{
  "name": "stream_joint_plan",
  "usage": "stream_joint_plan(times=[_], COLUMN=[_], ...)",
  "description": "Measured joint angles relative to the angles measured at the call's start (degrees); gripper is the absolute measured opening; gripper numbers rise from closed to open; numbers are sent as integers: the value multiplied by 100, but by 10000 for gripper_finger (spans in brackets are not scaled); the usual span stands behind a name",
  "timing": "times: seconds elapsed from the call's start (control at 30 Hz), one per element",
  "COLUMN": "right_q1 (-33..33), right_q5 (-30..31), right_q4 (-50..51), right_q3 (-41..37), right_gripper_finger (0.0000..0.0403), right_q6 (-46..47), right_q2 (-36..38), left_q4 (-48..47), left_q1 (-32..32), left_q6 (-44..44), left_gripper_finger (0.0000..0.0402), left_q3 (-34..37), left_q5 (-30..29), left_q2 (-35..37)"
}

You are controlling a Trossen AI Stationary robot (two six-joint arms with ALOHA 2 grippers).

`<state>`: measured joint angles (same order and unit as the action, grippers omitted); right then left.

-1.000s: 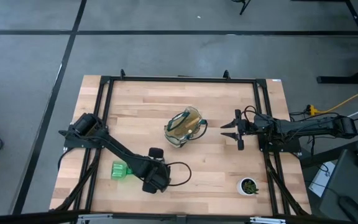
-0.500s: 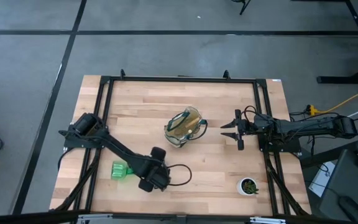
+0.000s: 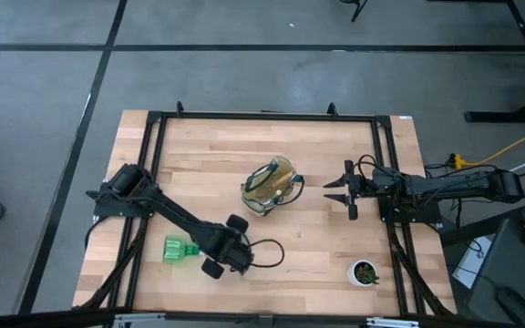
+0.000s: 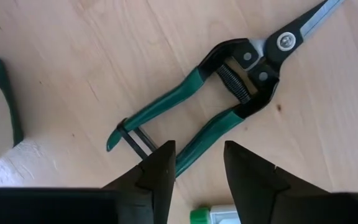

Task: Pick & Place Garden tools in Gardening bag
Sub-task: Put the shear scissors into the gardening bag

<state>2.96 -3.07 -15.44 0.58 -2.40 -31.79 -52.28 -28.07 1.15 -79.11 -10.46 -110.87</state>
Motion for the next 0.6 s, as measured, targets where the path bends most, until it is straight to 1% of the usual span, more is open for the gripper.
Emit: stream_joint_plan(times=[0.37,0.5,0.6], right_q1=[0,0,0], right_q5=[-2,0,-1], right_q4=[-1,1,-1], right_q3=[0,0,0], right_gripper_finger=[144,144,144], right_q6=[0,1,-1], right_q2=[0,0,0], left_q4=[9,132,195], left_q1=[50,48,48], left_q6=[-45,-49,-50], left_gripper_finger=[129,129,129], left_q3=[4,217,295], left_q5=[68,122,-60], left_q2=[-17,-109,-257])
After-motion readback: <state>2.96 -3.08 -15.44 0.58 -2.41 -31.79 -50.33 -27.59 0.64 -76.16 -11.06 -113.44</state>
